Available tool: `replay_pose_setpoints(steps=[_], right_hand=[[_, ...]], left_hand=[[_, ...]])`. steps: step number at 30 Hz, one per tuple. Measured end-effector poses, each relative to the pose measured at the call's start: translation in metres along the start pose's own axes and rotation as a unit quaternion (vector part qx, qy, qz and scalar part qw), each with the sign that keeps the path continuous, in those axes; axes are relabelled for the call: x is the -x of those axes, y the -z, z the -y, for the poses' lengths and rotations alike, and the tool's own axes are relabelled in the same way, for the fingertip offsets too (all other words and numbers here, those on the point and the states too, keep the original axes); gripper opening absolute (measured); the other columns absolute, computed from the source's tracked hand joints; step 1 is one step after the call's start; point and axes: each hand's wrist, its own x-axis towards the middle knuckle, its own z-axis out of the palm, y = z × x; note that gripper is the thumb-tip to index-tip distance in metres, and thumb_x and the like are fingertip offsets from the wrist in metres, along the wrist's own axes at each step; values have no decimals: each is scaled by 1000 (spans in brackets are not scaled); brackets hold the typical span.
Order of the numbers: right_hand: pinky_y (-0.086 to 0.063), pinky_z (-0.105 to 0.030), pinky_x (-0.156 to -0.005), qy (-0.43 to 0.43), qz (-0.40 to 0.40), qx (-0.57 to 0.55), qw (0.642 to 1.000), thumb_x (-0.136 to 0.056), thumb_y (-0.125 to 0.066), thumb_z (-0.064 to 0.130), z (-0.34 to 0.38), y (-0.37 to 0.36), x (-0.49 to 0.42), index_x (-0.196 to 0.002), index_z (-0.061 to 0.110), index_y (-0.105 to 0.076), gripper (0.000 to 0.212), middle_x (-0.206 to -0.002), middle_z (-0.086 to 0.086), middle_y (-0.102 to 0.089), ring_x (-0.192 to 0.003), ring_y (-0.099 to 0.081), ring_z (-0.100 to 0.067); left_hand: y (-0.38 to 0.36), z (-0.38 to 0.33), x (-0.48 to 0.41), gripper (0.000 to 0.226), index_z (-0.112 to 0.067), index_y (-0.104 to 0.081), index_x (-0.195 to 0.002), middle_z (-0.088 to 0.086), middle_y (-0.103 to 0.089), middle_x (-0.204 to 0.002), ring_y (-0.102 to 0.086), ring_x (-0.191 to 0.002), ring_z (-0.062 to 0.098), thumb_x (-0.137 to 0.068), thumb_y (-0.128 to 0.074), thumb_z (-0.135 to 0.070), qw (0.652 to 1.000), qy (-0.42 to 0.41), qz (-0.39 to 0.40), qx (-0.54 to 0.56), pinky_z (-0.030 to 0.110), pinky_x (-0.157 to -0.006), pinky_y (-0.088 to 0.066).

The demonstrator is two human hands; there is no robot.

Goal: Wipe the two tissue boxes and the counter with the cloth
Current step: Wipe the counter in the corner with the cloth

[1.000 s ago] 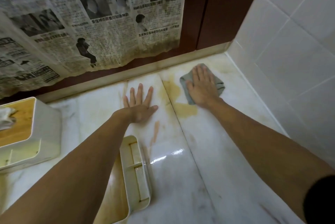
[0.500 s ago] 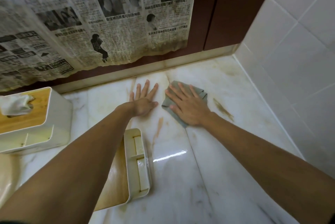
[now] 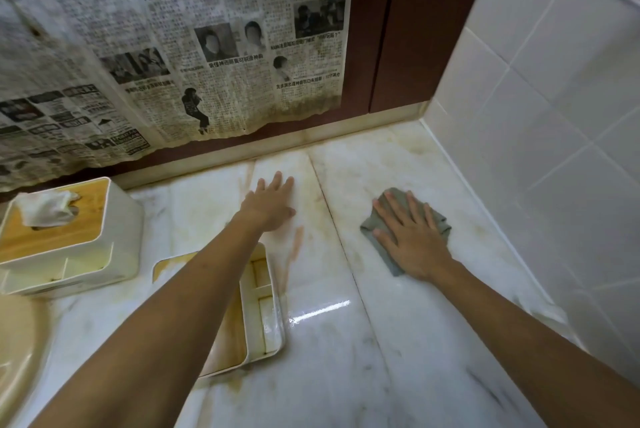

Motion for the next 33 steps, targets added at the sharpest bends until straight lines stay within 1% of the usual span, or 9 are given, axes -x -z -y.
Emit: replay_pose_setpoints(steps=[4,11,16,18,20,23,25,28,33], right_hand=[[10,-49,-122,-47,8,-43,998,-102,-12,57,23,4,-48,-157,33,11,65,-166,6,17,-152,18,-26],[11,-48,-121,54,14,-33,998,-103,-12,53,84,4,-98,-158,32,6,61,-167,6,14,-152,18,-26],[10,-46,-123,182,-1,16,983,-103,-11,56,85,-9,-70,-158,35,5,61,-166,10,12,-152,18,-22],[12,-44,-122,204,-4,22,979,-101,-13,59,72,-12,-54,-158,37,3,62,-165,11,13,-151,19,-20],[14,-43,-122,195,1,27,980,-101,-14,60,60,-13,-39,-157,39,4,63,-165,12,15,-151,21,-20],[13,-46,-122,138,16,29,990,-102,-13,58,54,-10,-23,-156,39,9,61,-164,10,18,-151,22,-25],[13,-46,-122,113,32,17,993,-103,-13,56,59,-8,-12,-156,36,12,61,-164,8,21,-150,23,-27],[12,-47,-122,127,68,7,990,-104,-15,53,72,-6,7,-156,34,13,62,-163,7,24,-151,23,-27],[14,-46,-122,209,100,27,972,-105,-18,51,93,-8,56,-156,34,15,62,-160,8,28,-149,26,-26]], left_hand=[[3,3,-4,69,-26,-1,-159,-1,10,-166,7,-152,33,-104,-43,-22,999,-10,9,42,52,-120,-17],[0,8,-11,68,-26,0,-159,-1,12,-166,10,-152,32,-103,-26,1,999,-22,3,42,50,-121,-14],[7,13,-11,66,-28,-5,-159,-2,9,-167,6,-153,30,-102,-25,1,998,-32,18,53,50,-122,-14],[13,15,-9,64,-26,-10,-159,-1,4,-167,1,-153,30,-103,-29,-2,997,-34,23,66,48,-123,-12],[20,16,-4,56,-22,-22,-157,2,-10,-166,-13,-152,29,-104,-38,-11,996,-31,18,86,42,-121,-16],[29,16,13,42,-20,-46,-145,6,-45,-152,-44,-135,26,-103,-47,-28,991,-27,-20,132,34,-108,-35],[34,14,31,36,-21,-57,-136,3,-58,-138,-55,-122,22,-101,-51,-32,986,-39,-52,153,32,-98,-42],[42,12,66,28,-24,-65,-124,-3,-67,-122,-60,-108,16,-99,-54,-32,967,-66,-123,211,30,-92,-46],[46,15,132,21,-29,-68,-115,-15,-69,-110,-62,-100,2,-99,-55,-28,933,-121,-221,258,23,-84,-48]])
